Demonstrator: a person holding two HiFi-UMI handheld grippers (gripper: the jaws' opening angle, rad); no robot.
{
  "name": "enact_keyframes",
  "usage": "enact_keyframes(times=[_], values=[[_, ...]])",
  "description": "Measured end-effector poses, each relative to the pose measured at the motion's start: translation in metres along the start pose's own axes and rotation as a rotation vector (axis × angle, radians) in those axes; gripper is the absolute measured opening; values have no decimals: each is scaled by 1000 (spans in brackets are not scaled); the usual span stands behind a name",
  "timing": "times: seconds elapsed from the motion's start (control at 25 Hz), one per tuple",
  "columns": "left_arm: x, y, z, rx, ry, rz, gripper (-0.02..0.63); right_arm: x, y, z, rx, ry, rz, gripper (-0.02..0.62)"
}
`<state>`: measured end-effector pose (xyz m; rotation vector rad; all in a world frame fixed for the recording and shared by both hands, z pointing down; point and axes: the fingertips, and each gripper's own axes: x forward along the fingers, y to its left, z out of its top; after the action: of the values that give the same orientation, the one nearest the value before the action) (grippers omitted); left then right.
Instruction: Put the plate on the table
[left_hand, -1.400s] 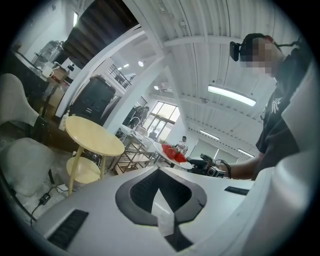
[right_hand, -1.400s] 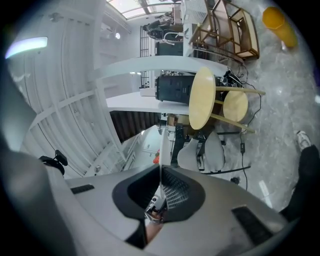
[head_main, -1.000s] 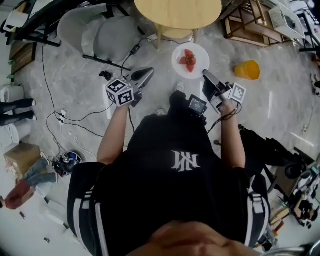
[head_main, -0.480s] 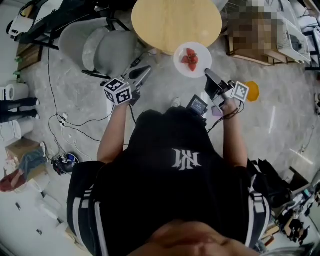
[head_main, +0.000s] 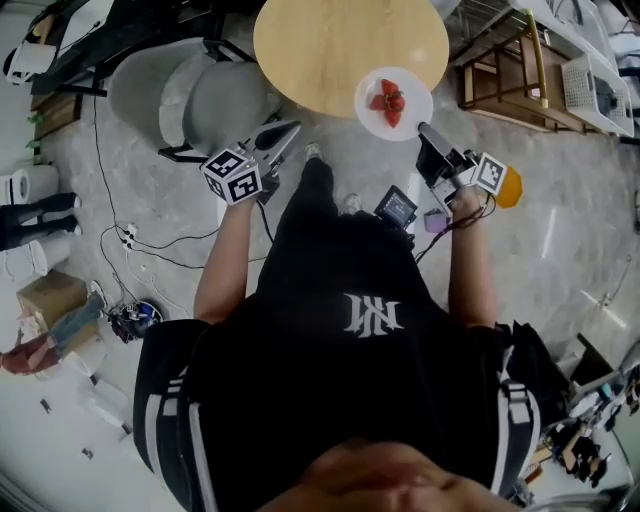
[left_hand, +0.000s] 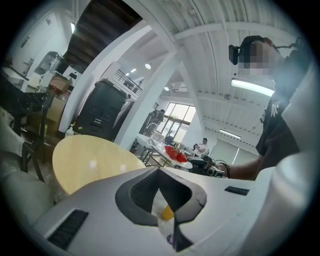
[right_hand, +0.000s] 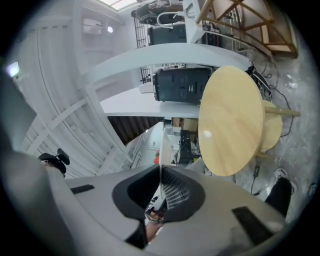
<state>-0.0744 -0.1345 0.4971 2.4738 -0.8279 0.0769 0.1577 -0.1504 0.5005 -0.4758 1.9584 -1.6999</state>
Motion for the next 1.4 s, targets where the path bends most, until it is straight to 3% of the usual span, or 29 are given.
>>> enact_keyframes(times=[0.48, 0.64, 0.92, 1.16, 1.4], values=[[56, 111, 48, -32, 29, -69, 2, 82, -21, 66, -6, -17, -74, 15], [80, 127, 61, 0, 72, -112, 2, 98, -17, 90, -38, -20, -91, 15], [99, 165, 82, -22, 70, -153, 2, 139, -29, 117, -24, -40, -112, 15], [118, 170, 66, -87, 119, -156, 2, 153, -60, 116, -10, 53, -178, 15], [140, 185, 43, -130, 128, -109, 2, 161, -105, 123, 71, 124, -168, 15]])
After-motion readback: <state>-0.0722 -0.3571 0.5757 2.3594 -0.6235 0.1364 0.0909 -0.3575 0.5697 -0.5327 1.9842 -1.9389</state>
